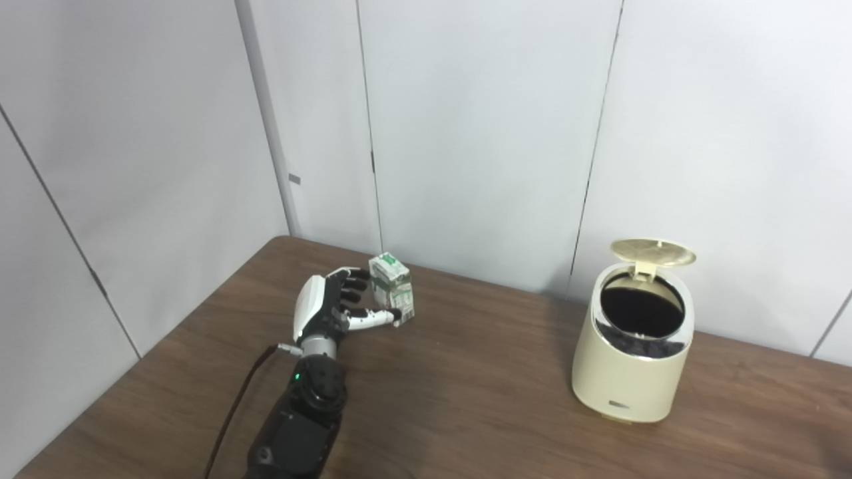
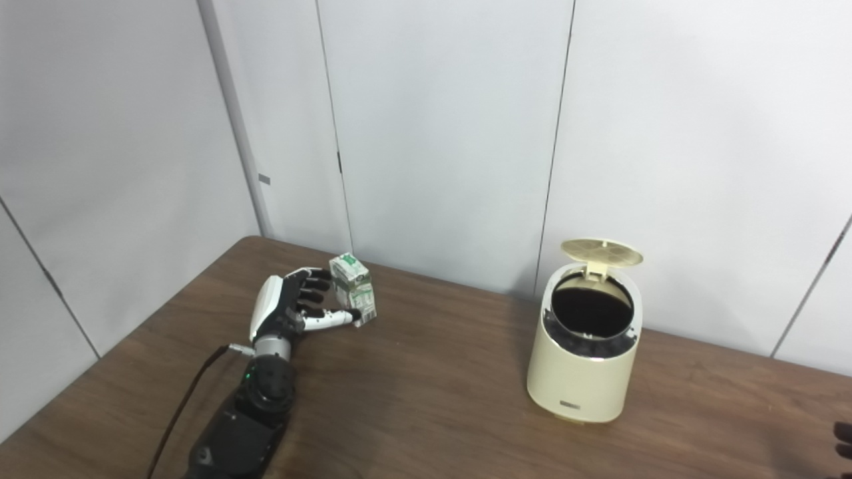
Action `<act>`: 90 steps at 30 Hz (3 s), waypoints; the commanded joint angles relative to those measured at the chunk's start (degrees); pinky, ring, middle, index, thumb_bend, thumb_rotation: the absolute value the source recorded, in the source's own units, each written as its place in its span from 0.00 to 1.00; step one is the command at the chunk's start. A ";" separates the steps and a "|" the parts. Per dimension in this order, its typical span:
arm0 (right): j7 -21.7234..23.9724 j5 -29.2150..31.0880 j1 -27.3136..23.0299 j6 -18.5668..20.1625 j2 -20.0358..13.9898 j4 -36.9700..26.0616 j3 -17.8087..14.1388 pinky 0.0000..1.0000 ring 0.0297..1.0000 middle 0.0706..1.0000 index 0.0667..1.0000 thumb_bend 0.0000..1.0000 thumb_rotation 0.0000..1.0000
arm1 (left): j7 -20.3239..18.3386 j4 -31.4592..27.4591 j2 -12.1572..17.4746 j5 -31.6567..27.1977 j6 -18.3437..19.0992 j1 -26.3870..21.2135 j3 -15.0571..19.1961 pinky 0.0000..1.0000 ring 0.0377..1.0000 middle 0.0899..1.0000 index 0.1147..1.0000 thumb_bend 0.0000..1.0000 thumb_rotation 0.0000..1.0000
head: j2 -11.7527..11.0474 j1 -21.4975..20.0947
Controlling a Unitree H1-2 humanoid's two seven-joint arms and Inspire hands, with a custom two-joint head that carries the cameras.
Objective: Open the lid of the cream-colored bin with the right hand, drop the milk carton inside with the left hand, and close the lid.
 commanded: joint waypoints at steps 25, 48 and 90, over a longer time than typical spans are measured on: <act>-0.43 -0.61 2.47 -0.69 0.33 2.60 0.58 0.51 0.65 0.67 0.64 0.59 0.86 | -8.79 -2.80 3.05 -0.51 7.39 -3.48 -2.81 0.65 0.83 0.89 0.90 1.00 0.39 | -0.18 -0.77; -0.38 -0.68 2.58 0.54 0.81 1.55 0.87 0.51 0.65 0.67 0.65 0.59 0.87 | -6.59 0.32 2.33 0.25 4.55 -4.76 -4.31 0.61 0.72 0.76 0.81 1.00 0.34 | -0.49 -1.34; -0.52 -1.82 3.09 2.05 1.14 0.33 1.18 0.50 0.64 0.67 0.65 0.55 0.87 | 6.50 11.43 -0.81 -0.14 -5.28 -8.40 -3.01 0.47 0.55 0.57 0.59 0.72 0.06 | -0.71 -2.62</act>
